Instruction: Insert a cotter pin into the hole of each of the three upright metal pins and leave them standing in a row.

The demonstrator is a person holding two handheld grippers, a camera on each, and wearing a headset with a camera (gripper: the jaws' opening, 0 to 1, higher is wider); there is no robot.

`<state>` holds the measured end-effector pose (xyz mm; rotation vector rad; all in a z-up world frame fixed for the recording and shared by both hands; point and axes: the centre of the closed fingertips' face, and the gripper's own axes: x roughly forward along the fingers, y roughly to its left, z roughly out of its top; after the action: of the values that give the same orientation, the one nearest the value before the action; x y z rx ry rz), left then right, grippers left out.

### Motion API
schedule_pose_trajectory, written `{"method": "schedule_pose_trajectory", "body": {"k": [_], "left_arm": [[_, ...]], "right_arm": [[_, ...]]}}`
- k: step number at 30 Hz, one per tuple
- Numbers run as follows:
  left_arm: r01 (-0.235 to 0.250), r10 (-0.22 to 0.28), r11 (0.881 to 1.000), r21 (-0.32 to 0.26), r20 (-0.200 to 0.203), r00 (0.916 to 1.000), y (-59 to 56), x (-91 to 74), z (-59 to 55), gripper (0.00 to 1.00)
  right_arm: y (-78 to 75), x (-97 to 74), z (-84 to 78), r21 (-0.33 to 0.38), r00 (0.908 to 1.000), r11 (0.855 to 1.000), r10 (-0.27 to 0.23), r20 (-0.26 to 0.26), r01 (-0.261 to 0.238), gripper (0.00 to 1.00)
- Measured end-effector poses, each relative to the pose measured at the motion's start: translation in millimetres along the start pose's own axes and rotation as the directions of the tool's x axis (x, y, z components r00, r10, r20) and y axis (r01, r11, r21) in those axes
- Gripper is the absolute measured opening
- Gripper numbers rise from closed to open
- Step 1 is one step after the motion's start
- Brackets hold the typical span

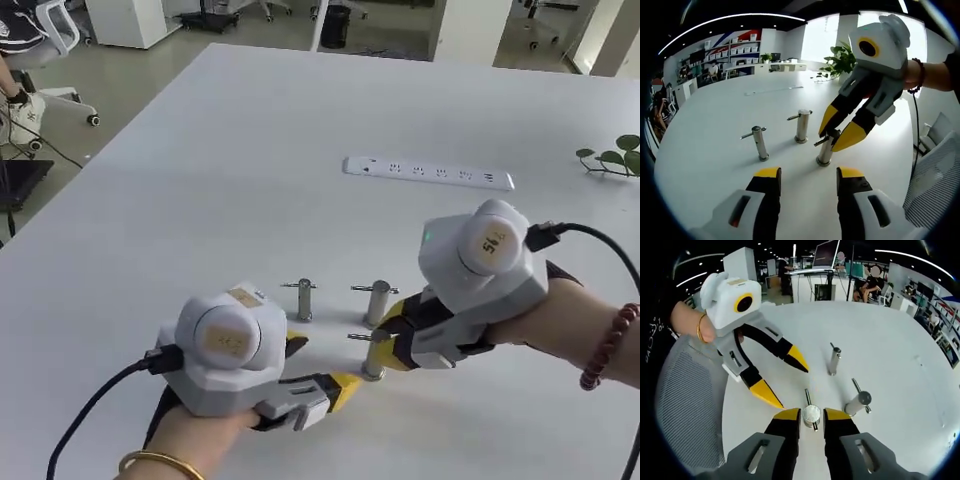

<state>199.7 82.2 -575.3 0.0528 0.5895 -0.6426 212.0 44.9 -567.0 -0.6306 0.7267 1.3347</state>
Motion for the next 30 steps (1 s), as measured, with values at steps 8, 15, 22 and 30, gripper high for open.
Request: {"method": "schedule_pose_trajectory", "body": {"k": [8,15,22,30], "left_arm": [[0.038,-0.034,0.997,-0.072,0.048,0.9982,-5.5,-19.2,9.7,0.52],[0.016,-0.013,0.999,-0.052,0.047,0.9988,-1.5,-37.7,4.9,0.62],[-0.019,0.022,0.999,-0.036,0.076,0.9969,6.7,-45.4,8.7,0.74],[-0.048,0.049,0.999,-0.015,0.138,0.9892,12.6,-45.9,21.3,0.82]], "right_arm": [[1.6,3.1,-1.9,0.007,0.9999,1.000,0.005,0.012,-0.005,0.09],[2.4,2.8,-1.7,-0.004,0.9999,1.000,0.002,0.013,-0.002,0.09],[1.5,2.8,-0.7,0.014,0.9995,1.000,-0.009,0.032,0.008,0.08],[-2.3,-1.8,-5.4,0.007,0.9995,1.000,-0.021,0.025,0.021,0.08]]}}
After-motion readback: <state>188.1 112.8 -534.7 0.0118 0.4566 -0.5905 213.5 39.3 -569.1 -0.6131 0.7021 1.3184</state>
